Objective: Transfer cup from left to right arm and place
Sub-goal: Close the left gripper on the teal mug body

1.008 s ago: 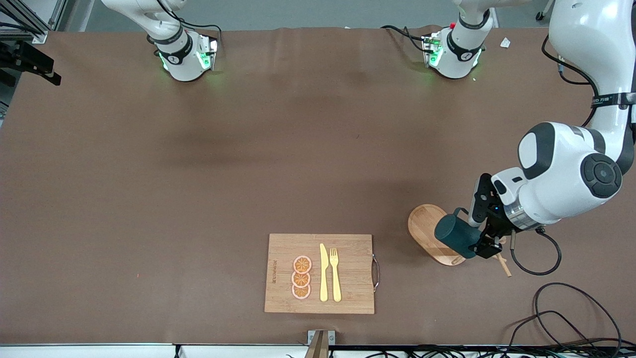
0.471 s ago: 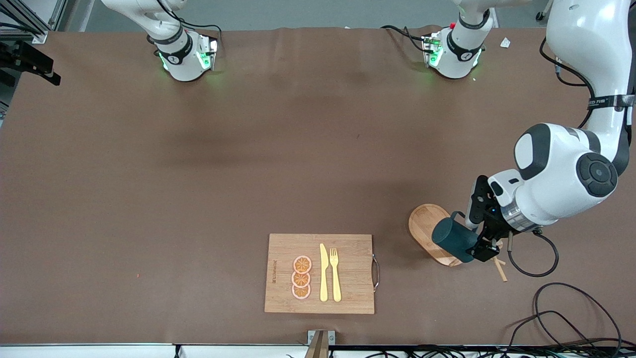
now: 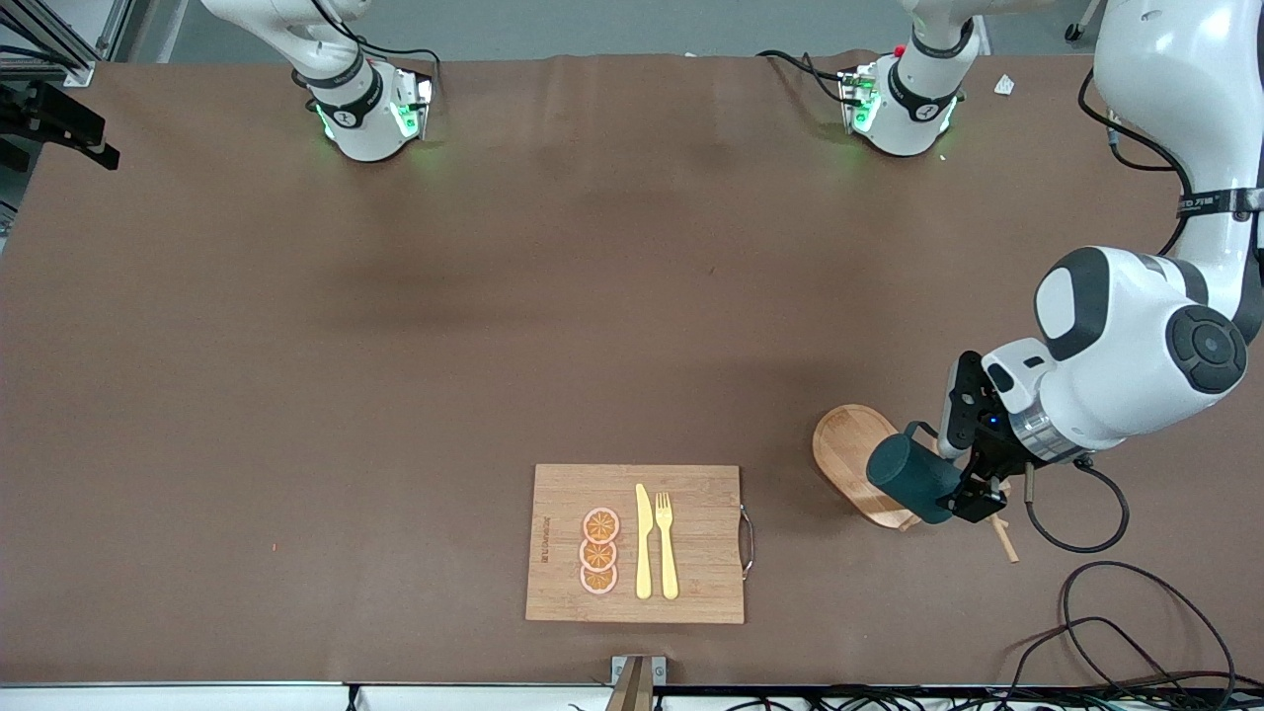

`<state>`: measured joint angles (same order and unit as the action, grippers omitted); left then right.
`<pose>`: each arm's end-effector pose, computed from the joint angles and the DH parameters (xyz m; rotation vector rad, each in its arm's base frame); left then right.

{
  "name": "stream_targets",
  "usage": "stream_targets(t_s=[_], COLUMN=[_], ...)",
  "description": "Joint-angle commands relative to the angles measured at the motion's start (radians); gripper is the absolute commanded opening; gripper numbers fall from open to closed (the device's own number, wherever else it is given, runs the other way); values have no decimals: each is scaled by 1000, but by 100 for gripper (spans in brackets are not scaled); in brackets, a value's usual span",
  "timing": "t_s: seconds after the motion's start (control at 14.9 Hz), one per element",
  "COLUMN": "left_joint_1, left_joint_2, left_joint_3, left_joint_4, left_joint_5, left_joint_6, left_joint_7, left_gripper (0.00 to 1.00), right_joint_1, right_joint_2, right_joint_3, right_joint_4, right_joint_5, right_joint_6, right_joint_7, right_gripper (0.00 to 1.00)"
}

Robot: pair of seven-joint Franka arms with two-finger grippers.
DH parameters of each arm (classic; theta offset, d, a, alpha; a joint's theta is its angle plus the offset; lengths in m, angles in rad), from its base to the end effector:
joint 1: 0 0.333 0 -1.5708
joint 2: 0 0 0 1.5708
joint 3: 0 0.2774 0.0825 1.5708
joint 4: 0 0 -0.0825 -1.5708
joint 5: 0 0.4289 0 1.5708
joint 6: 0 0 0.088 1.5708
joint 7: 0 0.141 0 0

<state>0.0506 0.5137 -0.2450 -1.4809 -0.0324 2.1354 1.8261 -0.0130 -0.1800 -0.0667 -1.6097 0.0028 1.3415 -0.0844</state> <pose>0.7296 -0.1251 0.3156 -1.7258 2.5884 -0.3312 0.5181 -0.0437 0.6143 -3.1168 -0.0106 0.1358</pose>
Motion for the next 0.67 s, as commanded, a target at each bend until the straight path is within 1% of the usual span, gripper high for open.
stream_targets(t_s=[0.0, 0.27, 0.61], left_joint_1=[5, 5, 5], left_joint_2=[5, -8, -6], left_joint_3=[-2, -2, -2], left_joint_4=[17, 17, 17], left_joint_5=[-14, -17, -18], left_joint_6=[-26, -52, -55], left_joint_7=[2, -4, -25], left_gripper=[100, 100, 100], right_joint_1=[1, -1, -1], right_joint_2=[-16, -16, -15], right_joint_3=[-1, -1, -2], right_joint_4=[-19, -19, -19], right_joint_5=[-14, -15, -15], right_joint_6=[-1, -1, -1], right_joint_7=[-6, -6, -6], right_gripper=[100, 100, 100])
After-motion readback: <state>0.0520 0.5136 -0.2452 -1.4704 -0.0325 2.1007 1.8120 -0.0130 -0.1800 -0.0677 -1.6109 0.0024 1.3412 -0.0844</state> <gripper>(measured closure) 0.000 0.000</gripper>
